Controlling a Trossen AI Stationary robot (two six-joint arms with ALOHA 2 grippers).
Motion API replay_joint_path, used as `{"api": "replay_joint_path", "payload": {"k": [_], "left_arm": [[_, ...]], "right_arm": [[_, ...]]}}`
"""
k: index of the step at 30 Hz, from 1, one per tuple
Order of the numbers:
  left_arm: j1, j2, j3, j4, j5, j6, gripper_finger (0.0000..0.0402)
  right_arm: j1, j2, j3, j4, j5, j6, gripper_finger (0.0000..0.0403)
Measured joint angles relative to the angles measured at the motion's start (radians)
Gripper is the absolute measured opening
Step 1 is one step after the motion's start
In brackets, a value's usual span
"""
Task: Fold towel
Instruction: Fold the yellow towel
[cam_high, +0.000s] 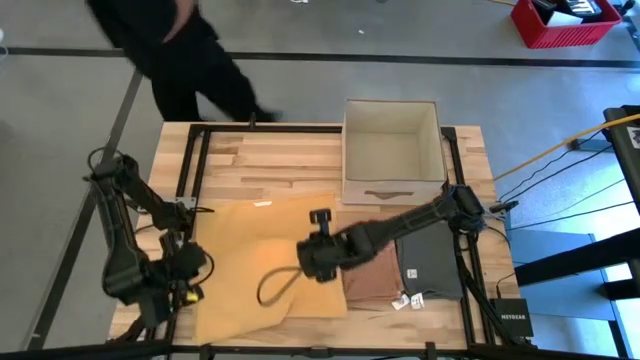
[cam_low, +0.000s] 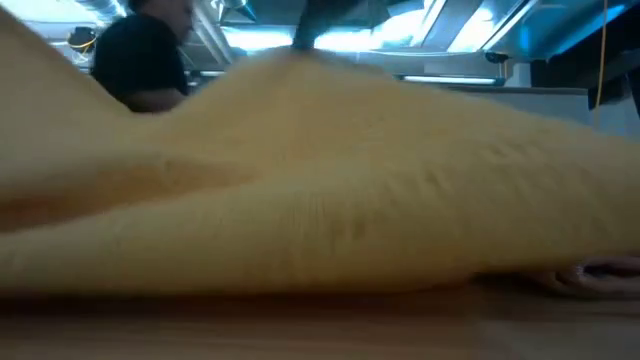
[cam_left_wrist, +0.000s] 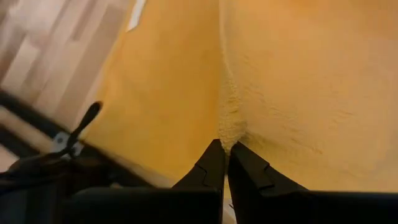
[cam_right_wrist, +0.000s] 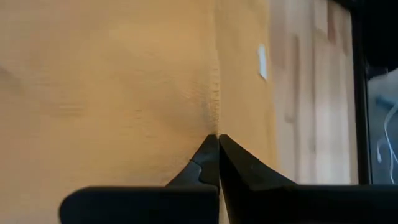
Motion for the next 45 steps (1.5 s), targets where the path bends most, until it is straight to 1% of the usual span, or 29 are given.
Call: {"api": "replay_joint_path", "payload": {"k": [5,8,10,14,20,23,28,32,35,39,45], "left_arm": [[0.035,-0.073,-0.138,0.002,0.092,0.019,0.0000],[0.059,-0.101,-0.205,0.005,0.151,0.070,0.0000],[0.081,-0.117,-0.242,0.003,0.173,0.118,0.0000],[0.119,-0.123,-0.304,0.004,0.175,0.201,0.0000],[0.183,-0.123,-0.409,0.005,0.171,0.269,0.0000],[0.210,-0.123,-0.452,0.005,0.162,0.291,0.0000],[0.253,-0.123,-0.531,0.004,0.100,0.274,0.0000],[0.263,-0.123,-0.530,0.003,0.089,0.297,0.0000],[0.263,-0.122,-0.530,0.003,0.046,0.294,0.0000],[0.263,-0.122,-0.530,0.004,0.042,0.320,0.0000],[0.264,-0.122,-0.529,0.004,0.042,0.320,0.0000]], "right_arm": [[-0.101,0.001,-0.072,0.032,-0.010,-0.025,0.0005],[-0.156,0.000,-0.099,0.039,-0.032,-0.025,0.0005],[-0.188,0.001,-0.111,0.050,-0.067,-0.025,0.0005],[-0.241,0.000,-0.162,0.090,-0.143,-0.018,0.0005],[-0.282,0.001,-0.251,0.152,-0.193,0.014,0.0005],[-0.283,0.001,-0.276,0.187,-0.179,0.013,0.0005],[-0.293,0.001,-0.278,0.247,-0.113,0.014,0.0005],[-0.317,0.004,-0.278,0.253,-0.101,0.037,0.0005],[-0.341,0.021,-0.278,0.255,-0.098,0.054,0.0005],[-0.362,0.052,-0.278,0.270,-0.128,0.055,0.0005],[-0.372,0.054,-0.278,0.282,-0.102,0.026,0.0005]]}}
